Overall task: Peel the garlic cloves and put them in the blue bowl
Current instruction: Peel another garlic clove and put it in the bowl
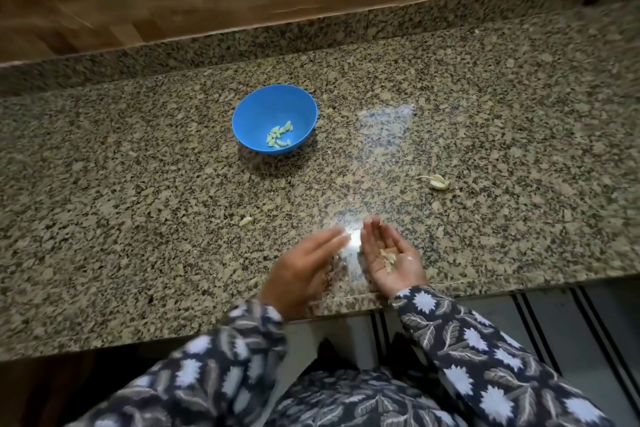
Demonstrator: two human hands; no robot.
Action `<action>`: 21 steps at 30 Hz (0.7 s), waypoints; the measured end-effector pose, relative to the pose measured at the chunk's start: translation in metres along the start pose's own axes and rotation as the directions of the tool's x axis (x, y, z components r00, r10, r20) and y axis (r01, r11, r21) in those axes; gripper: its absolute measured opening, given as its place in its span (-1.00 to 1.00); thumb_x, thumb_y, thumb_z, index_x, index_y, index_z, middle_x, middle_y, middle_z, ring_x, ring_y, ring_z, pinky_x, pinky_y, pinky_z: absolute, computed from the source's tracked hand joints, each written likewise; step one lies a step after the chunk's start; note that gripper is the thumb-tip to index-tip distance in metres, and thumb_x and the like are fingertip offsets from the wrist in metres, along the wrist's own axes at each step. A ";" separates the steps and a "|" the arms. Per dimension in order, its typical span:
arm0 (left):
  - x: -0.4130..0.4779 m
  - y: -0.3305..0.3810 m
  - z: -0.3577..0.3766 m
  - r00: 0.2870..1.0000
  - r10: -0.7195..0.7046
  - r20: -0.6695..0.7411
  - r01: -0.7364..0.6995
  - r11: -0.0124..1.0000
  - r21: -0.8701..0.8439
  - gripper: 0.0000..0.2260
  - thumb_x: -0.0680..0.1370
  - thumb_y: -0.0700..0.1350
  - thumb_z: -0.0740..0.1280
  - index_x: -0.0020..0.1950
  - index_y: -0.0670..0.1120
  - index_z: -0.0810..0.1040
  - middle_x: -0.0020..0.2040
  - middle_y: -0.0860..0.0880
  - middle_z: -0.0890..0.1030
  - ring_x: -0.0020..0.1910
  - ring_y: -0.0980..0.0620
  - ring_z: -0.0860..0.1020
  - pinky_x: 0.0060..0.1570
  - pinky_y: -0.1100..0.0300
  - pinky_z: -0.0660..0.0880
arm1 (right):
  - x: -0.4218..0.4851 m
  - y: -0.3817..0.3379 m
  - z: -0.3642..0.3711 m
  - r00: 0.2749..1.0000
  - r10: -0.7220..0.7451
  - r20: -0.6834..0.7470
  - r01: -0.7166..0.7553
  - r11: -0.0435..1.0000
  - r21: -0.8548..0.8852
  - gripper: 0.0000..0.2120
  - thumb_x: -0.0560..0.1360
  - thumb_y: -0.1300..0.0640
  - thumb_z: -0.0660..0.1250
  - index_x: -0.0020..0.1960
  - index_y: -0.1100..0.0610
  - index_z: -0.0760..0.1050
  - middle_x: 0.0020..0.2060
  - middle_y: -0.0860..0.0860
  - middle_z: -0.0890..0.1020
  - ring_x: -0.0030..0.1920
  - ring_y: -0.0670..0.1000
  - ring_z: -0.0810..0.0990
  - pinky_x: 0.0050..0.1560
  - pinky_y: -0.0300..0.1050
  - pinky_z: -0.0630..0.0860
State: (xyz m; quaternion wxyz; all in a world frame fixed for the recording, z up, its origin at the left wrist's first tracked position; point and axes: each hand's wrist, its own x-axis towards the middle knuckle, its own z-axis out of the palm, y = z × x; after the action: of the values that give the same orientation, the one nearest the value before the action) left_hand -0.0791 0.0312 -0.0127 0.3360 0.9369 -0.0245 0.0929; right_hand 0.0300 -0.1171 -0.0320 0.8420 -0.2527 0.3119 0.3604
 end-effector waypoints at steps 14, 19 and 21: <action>0.067 0.006 0.069 0.854 0.134 0.502 -0.311 0.906 0.286 -0.31 0.54 0.26 -0.19 0.52 -0.16 -0.18 0.54 -0.13 -0.10 0.50 0.04 -0.16 0.47 0.15 -0.22 | -0.048 -0.025 -0.020 0.955 -0.289 0.072 0.250 0.909 0.333 -0.89 0.23 0.30 0.36 -0.29 0.34 0.61 -0.24 0.19 0.68 -0.19 0.13 0.68 -0.24 0.00 0.63; 0.064 -0.010 0.068 0.729 0.432 0.531 -0.530 0.847 0.039 -0.51 0.64 0.06 -0.01 0.33 -0.24 0.45 0.32 -0.20 0.48 0.31 -0.15 0.43 0.35 0.01 0.32 | -0.048 -0.037 -0.030 0.935 -0.347 0.067 0.301 0.881 0.364 -0.85 0.34 0.27 0.31 -0.27 0.33 0.62 -0.22 0.18 0.68 -0.16 0.12 0.68 -0.21 -0.01 0.63; 0.041 -0.027 0.051 0.756 0.452 0.474 -0.518 0.855 0.012 -0.61 0.64 -0.02 0.09 0.28 -0.26 0.50 0.27 -0.20 0.52 0.24 -0.15 0.50 0.26 0.00 0.43 | -0.045 -0.035 -0.029 0.934 -0.351 0.067 0.308 0.885 0.349 -0.76 0.43 0.22 0.22 -0.26 0.32 0.62 -0.22 0.17 0.68 -0.16 0.11 0.68 -0.14 -0.02 0.62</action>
State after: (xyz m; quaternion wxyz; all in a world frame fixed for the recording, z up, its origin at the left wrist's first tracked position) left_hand -0.0276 0.0207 -0.0602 0.2172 0.9147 -0.3380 -0.0433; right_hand 0.0220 -0.1777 -0.0128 0.9396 -0.1327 0.2660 0.1696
